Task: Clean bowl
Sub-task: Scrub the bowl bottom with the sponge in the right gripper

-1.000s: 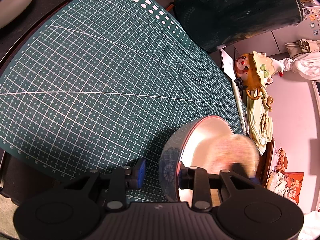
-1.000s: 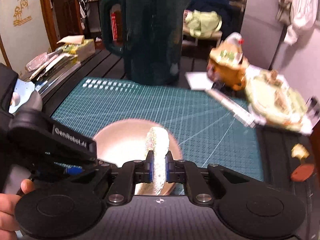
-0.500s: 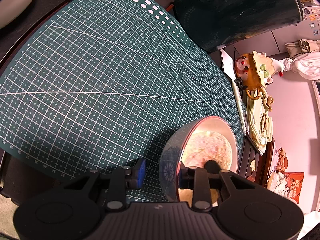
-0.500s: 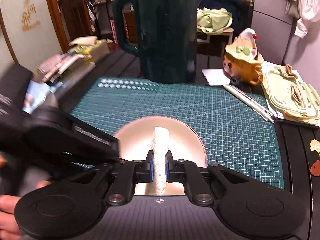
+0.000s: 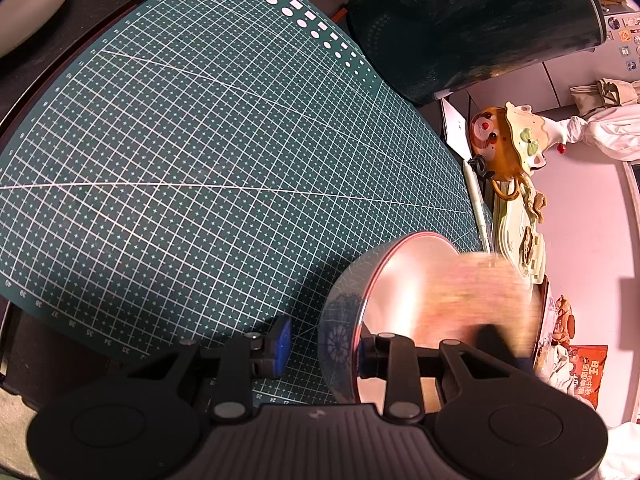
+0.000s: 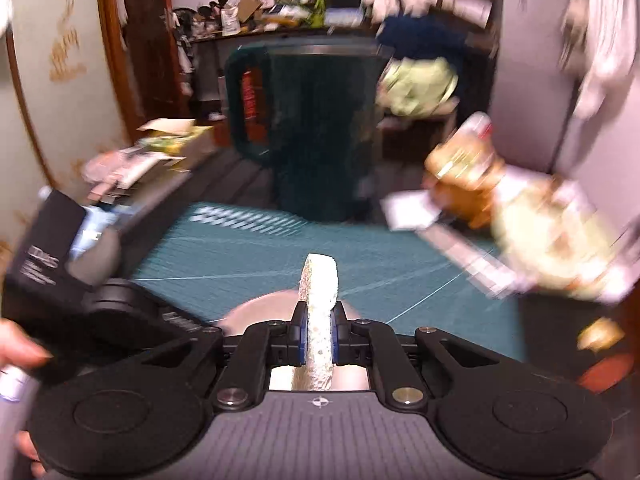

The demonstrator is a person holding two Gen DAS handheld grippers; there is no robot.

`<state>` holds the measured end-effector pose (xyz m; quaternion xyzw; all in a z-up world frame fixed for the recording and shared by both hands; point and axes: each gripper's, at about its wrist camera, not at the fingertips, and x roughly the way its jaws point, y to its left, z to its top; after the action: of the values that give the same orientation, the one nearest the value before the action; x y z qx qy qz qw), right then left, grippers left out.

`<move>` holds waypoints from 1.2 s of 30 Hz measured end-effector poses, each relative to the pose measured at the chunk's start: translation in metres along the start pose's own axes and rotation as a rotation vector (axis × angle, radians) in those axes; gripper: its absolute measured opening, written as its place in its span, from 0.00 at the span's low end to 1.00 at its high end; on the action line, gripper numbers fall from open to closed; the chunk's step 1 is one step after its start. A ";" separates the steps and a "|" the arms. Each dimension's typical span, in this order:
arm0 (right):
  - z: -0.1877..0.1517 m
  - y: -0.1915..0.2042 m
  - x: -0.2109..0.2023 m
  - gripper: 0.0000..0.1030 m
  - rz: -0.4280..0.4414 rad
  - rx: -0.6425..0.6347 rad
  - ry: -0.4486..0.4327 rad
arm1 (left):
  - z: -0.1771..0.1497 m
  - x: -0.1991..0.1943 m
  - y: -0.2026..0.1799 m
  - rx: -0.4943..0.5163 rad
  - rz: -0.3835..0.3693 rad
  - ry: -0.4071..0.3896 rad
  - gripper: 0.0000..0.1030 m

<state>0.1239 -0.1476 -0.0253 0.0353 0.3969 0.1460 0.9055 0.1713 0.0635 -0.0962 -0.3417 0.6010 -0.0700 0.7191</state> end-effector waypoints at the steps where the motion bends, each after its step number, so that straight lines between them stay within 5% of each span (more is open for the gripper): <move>1: -0.003 0.000 0.007 0.09 0.017 0.011 0.025 | 0.000 0.000 0.000 0.000 0.000 0.000 0.28; 7: -0.011 -0.005 0.032 0.09 -0.052 0.007 0.097 | -0.001 -0.002 0.000 0.002 -0.002 0.002 0.30; 15: -0.001 0.017 -0.010 0.09 -0.256 -0.189 -0.055 | 0.000 -0.002 -0.002 0.000 0.000 0.001 0.30; 18: 0.009 0.007 -0.026 0.09 -0.175 -0.117 -0.097 | 0.000 -0.002 -0.003 0.001 0.000 0.002 0.30; 21: 0.007 -0.005 -0.017 0.09 -0.007 0.010 -0.034 | -0.001 -0.003 -0.003 -0.001 0.000 0.002 0.30; 23: 0.001 -0.003 -0.003 0.09 0.003 0.007 0.010 | 0.000 -0.003 -0.005 0.000 0.001 0.002 0.30; 28: -0.011 0.000 0.032 0.09 -0.056 -0.028 0.093 | 0.001 -0.002 -0.006 0.000 0.001 0.004 0.30; 36: -0.007 0.017 0.003 0.09 -0.229 -0.188 0.001 | 0.002 -0.002 -0.007 -0.001 0.001 0.001 0.30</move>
<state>0.1167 -0.1309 -0.0296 -0.0952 0.3835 0.0782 0.9153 0.1750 0.0602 -0.0905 -0.3418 0.6016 -0.0698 0.7186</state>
